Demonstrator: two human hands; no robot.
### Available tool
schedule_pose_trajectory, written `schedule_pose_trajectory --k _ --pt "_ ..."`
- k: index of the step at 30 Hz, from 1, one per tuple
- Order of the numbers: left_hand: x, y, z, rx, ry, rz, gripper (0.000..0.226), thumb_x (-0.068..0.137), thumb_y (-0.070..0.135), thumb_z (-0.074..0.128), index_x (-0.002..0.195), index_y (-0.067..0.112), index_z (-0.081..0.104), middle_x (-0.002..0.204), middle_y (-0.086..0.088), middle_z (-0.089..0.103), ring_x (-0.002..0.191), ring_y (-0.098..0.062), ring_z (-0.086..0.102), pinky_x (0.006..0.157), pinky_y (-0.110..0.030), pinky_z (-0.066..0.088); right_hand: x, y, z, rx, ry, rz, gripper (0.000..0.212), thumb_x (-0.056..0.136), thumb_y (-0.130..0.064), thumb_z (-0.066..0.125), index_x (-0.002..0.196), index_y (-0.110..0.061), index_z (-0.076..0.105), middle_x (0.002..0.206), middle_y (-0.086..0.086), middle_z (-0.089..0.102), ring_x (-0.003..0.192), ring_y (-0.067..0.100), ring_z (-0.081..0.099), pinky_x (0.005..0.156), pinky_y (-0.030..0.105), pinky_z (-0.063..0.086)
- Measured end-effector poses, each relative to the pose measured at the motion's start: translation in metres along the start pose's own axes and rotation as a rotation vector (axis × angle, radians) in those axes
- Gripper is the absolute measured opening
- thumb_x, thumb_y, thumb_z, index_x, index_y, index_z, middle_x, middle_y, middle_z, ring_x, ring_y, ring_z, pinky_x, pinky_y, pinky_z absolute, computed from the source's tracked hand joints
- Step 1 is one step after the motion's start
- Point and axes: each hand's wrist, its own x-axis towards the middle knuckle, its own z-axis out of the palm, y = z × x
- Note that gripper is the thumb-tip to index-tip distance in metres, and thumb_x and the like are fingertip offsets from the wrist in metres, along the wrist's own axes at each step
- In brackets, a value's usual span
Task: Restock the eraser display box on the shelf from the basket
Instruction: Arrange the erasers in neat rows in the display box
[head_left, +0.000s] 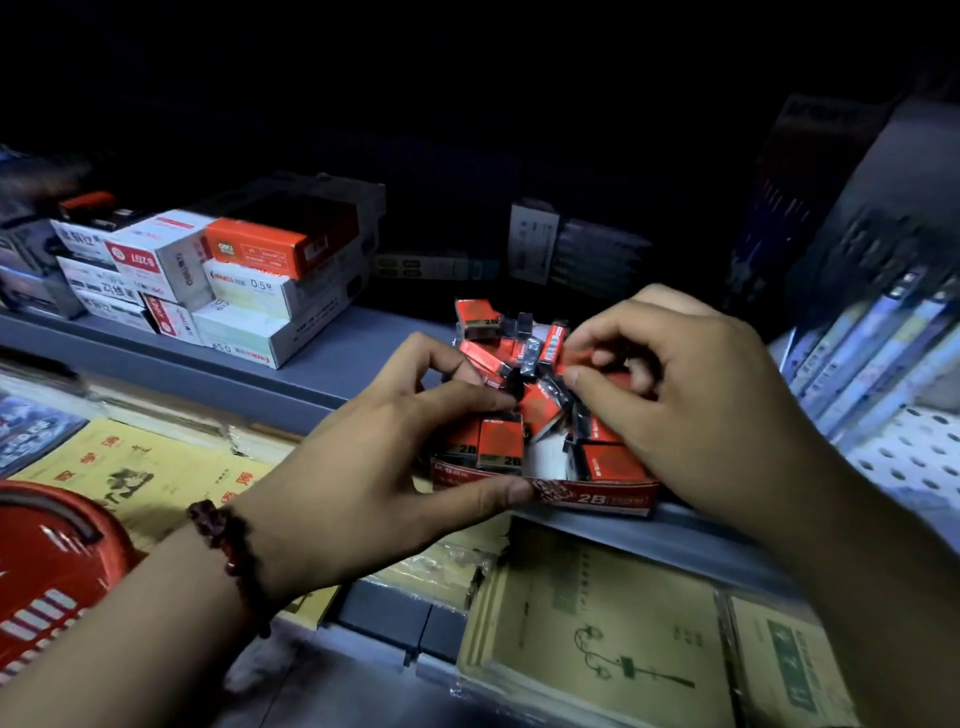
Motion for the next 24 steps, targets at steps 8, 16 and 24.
schedule_pose_trajectory --k 8,16,24 --pt "0.004 0.001 -0.002 -0.021 -0.032 -0.022 0.058 0.075 0.076 0.064 0.122 0.042 0.066 0.122 0.019 0.042 0.094 -0.003 0.067 0.086 -0.033 0.058 -0.004 -0.007 0.014 -0.149 -0.027 0.079 0.012 0.09 -0.035 0.073 0.091 -0.024 0.074 0.091 -0.007 0.055 0.07 0.008 0.053 0.063 0.021 0.042" --pt "-0.001 0.005 -0.004 0.077 0.008 0.042 0.059 0.08 0.074 0.061 0.129 0.04 0.064 0.116 0.017 0.045 0.092 -0.003 0.064 0.082 -0.034 0.058 -0.006 -0.017 0.01 -0.094 -0.111 0.087 0.01 0.084 -0.021 0.078 0.087 -0.027 0.071 0.084 -0.01 0.062 0.072 -0.005 0.053 0.059 0.009 0.037" --pt "-0.001 0.006 -0.008 0.155 0.039 0.084 0.06 0.082 0.071 0.06 0.131 0.036 0.066 0.102 0.019 0.049 0.089 0.002 0.06 0.079 -0.03 0.055 -0.004 -0.016 0.0 0.033 0.008 0.046 0.014 0.088 -0.01 0.076 0.091 -0.023 0.075 0.068 -0.019 0.065 0.059 -0.01 0.056 0.053 0.004 0.037"
